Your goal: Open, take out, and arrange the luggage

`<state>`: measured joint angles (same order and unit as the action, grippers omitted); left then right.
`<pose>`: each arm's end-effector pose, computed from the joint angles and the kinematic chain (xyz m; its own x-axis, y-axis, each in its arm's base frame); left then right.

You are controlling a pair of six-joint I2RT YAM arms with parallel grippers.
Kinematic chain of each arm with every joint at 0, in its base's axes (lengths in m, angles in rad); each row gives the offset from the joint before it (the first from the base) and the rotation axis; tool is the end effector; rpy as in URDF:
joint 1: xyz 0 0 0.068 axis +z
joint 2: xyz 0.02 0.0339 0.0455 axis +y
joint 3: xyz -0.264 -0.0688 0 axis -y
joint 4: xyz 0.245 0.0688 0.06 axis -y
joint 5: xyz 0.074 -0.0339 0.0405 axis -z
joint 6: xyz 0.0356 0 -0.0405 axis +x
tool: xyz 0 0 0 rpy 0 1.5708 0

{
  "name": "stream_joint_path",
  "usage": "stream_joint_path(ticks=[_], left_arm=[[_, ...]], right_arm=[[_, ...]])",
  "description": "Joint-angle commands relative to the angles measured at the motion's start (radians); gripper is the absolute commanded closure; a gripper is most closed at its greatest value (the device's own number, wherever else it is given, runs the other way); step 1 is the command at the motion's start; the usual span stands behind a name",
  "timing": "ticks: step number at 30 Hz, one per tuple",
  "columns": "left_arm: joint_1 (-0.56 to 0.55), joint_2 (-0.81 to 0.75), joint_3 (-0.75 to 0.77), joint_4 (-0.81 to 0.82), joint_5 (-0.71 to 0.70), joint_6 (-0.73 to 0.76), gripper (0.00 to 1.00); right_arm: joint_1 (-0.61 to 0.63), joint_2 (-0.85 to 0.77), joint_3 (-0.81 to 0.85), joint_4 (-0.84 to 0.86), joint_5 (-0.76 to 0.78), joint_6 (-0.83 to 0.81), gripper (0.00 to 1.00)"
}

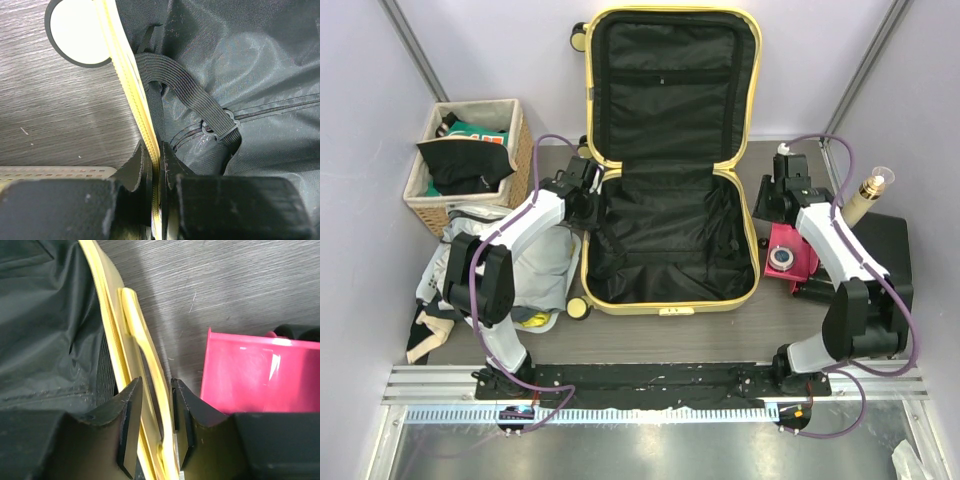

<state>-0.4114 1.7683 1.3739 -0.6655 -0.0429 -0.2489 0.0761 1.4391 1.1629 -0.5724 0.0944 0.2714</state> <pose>0.3440 -0.1484 0.2380 -0.8686 0.1104 -0.4831 0.1716 0.9816 -0.0842 0.3091 0.0202 0.2840 -0.7244 0.2124 -0.6558 0.1875 0.9762 0.1091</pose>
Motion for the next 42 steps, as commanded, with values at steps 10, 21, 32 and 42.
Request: stream_joint_path(ticks=[10,21,32,42], left_arm=[[-0.061,0.017,-0.016,-0.065,0.141,0.08,1.0],[-0.061,-0.001,-0.021,-0.066,0.136,0.077,1.0],[-0.061,-0.024,-0.019,-0.068,0.132,0.083,1.0],[-0.063,-0.03,-0.024,-0.069,0.132,0.086,1.0]], right_arm=[[-0.001,0.221,0.141,-0.078,0.205,0.015,0.6],[0.021,0.257,0.205,-0.187,0.419,-0.018,0.59],[0.019,0.268,0.159,-0.237,0.522,-0.066,0.59],[0.016,0.254,0.143,-0.265,0.65,-0.103,0.58]])
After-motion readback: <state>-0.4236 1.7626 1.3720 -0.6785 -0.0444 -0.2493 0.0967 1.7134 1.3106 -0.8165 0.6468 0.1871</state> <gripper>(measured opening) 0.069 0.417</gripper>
